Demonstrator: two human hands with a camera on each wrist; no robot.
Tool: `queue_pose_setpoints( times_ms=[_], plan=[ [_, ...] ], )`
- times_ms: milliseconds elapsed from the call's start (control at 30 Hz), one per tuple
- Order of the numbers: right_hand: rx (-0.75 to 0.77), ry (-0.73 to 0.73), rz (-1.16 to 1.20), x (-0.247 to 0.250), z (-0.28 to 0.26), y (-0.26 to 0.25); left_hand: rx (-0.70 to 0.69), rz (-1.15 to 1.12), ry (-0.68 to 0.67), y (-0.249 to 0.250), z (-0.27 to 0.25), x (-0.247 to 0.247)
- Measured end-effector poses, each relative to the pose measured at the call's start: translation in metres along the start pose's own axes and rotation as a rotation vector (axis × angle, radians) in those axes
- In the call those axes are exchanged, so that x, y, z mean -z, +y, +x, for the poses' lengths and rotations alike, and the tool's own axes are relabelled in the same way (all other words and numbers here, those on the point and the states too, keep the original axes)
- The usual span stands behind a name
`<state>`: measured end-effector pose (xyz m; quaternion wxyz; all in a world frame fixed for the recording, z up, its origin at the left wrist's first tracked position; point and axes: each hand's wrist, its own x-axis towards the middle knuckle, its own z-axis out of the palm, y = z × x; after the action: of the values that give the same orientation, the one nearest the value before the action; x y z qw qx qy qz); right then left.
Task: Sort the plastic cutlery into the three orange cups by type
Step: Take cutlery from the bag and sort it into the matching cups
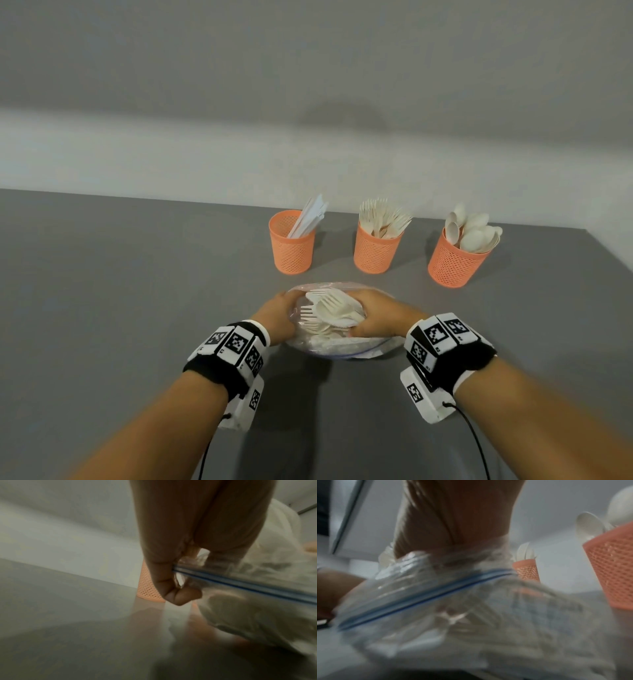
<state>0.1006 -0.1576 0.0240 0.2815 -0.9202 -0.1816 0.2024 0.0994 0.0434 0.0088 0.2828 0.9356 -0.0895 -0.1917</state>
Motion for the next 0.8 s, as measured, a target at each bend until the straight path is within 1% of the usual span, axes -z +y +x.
queue_pose_setpoints(
  times_ms=[33,67,167,200,233,300,333,367,433,467,500,533,600,667,733,800],
  plan=[
    [-0.007,0.034,-0.038,0.000,-0.001,0.001,-0.015,-0.006,0.015,0.001,0.001,0.001],
    [-0.015,0.101,-0.063,0.001,-0.001,0.001,-0.035,-0.015,0.030,0.002,0.002,0.002],
    [-0.068,0.369,-0.146,0.003,0.000,0.005,-0.080,-0.015,0.038,0.005,0.003,0.004],
    [-0.076,0.415,-0.153,0.003,0.001,0.006,-0.086,0.002,0.035,0.006,0.003,0.005],
    [-0.068,0.421,-0.103,0.002,0.001,0.007,-0.080,0.023,0.028,0.007,0.003,0.006],
    [-0.019,0.353,0.084,0.002,0.000,0.006,-0.063,0.041,0.035,0.007,0.003,0.010],
    [0.008,0.331,0.121,0.001,0.000,0.006,-0.064,0.028,0.057,0.006,0.003,0.012],
    [0.011,0.352,0.071,0.001,0.000,0.006,-0.079,-0.003,0.085,0.006,0.004,0.013],
    [-0.045,0.487,-0.158,0.002,0.003,0.008,-0.119,-0.132,0.133,0.004,0.007,0.014],
    [-0.081,0.541,-0.225,0.002,0.003,0.008,-0.121,-0.202,0.156,0.004,0.008,0.014],
    [-0.096,0.546,-0.226,0.002,0.004,0.007,-0.104,-0.240,0.188,0.004,0.009,0.016],
    [-0.088,0.520,-0.174,0.002,0.005,0.008,-0.074,-0.245,0.228,0.004,0.010,0.017],
    [-0.064,0.452,0.132,0.004,0.003,0.008,-0.030,-0.182,0.292,0.005,0.008,0.020],
    [-0.086,0.407,0.419,0.008,-0.001,0.006,-0.021,-0.079,0.297,0.008,0.007,0.019],
    [-0.108,0.399,0.610,0.012,-0.004,0.001,-0.022,-0.022,0.237,0.009,0.008,0.015],
    [-0.088,0.409,0.858,0.017,-0.004,-0.003,-0.031,-0.033,0.134,0.009,0.010,0.010]
  ],
)
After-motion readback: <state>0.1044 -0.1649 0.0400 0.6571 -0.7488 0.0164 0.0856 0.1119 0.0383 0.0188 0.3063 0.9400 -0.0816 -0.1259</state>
